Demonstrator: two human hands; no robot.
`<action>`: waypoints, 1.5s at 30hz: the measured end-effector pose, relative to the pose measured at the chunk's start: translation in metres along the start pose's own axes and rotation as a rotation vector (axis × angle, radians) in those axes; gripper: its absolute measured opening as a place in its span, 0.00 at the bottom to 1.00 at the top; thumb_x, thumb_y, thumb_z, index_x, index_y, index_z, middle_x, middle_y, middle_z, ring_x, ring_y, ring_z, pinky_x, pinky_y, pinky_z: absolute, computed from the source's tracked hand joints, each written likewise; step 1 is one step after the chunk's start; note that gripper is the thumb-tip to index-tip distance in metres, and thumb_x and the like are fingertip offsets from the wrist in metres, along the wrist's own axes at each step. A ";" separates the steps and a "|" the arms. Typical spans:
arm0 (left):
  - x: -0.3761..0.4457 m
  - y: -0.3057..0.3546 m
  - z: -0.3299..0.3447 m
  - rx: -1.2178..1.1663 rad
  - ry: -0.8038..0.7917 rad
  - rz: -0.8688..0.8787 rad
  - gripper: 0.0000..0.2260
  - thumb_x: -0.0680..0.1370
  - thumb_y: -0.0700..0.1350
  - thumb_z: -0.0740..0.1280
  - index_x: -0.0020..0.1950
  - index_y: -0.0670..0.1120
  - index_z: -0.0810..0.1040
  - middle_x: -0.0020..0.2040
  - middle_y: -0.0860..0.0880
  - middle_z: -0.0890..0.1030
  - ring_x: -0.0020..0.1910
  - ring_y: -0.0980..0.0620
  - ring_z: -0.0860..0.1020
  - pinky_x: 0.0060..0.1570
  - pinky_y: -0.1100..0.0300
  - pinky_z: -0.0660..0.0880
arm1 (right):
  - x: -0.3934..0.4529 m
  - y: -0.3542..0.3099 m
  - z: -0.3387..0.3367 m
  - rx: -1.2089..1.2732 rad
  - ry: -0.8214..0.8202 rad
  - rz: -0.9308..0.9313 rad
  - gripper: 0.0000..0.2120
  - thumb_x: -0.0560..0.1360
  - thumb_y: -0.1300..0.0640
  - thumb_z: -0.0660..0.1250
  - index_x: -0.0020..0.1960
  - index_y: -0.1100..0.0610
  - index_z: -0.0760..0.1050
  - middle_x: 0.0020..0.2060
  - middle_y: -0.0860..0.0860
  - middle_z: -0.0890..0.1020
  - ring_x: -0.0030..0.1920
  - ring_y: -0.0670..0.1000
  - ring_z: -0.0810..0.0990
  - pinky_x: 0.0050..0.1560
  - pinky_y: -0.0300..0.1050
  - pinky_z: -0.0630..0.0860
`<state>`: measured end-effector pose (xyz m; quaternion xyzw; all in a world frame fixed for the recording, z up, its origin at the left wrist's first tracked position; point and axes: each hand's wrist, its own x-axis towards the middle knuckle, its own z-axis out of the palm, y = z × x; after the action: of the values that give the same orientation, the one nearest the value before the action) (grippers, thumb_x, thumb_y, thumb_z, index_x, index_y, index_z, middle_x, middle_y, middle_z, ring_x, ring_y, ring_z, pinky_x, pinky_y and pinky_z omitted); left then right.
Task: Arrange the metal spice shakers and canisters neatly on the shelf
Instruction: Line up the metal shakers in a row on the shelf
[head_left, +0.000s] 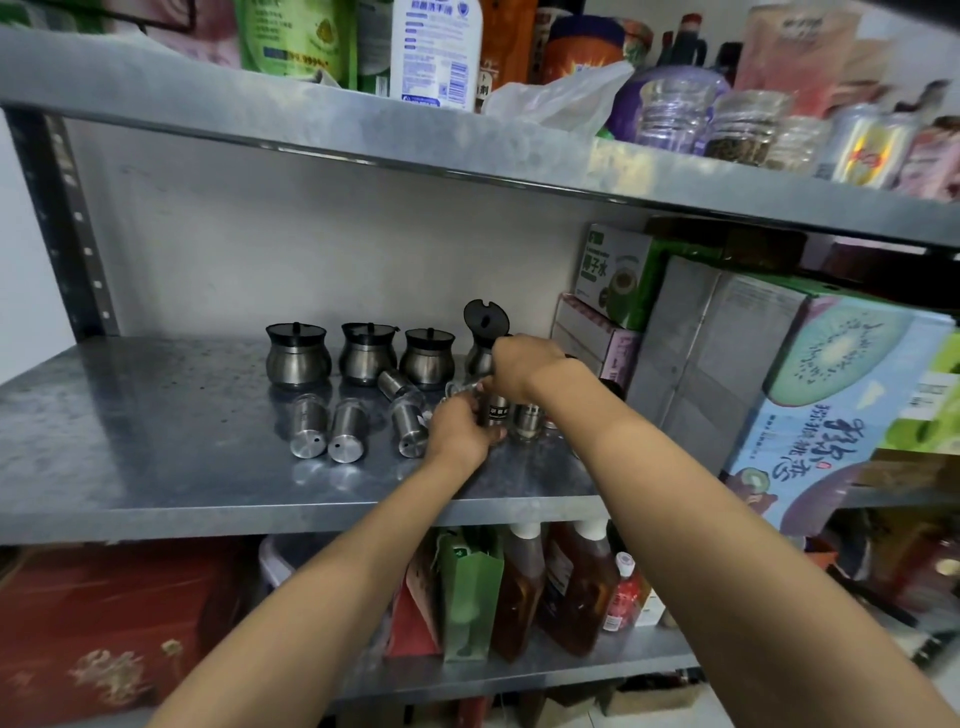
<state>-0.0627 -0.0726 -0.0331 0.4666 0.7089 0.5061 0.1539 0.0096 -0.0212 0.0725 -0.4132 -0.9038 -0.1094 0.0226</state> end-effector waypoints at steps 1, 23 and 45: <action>-0.001 0.000 0.000 -0.006 0.001 -0.003 0.18 0.69 0.40 0.75 0.57 0.44 0.78 0.48 0.49 0.83 0.42 0.56 0.75 0.44 0.63 0.68 | 0.000 0.000 0.000 0.006 0.002 -0.001 0.11 0.78 0.48 0.65 0.50 0.55 0.73 0.43 0.51 0.75 0.49 0.56 0.79 0.43 0.45 0.70; 0.009 -0.004 -0.099 0.393 -0.002 0.181 0.15 0.72 0.29 0.61 0.54 0.42 0.79 0.53 0.40 0.82 0.54 0.42 0.80 0.55 0.50 0.77 | -0.022 -0.028 0.001 0.169 0.182 -0.007 0.10 0.77 0.54 0.63 0.48 0.60 0.78 0.47 0.60 0.82 0.49 0.62 0.81 0.40 0.45 0.69; 0.012 -0.039 -0.125 0.659 -0.196 0.286 0.18 0.76 0.38 0.63 0.62 0.54 0.79 0.63 0.42 0.75 0.60 0.42 0.75 0.63 0.52 0.71 | -0.027 -0.088 0.061 0.354 0.120 -0.032 0.13 0.68 0.47 0.71 0.40 0.53 0.71 0.35 0.53 0.76 0.43 0.58 0.82 0.35 0.43 0.68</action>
<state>-0.1750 -0.1366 -0.0082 0.6317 0.7433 0.2200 -0.0096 -0.0358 -0.0845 -0.0059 -0.3811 -0.9124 0.0264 0.1471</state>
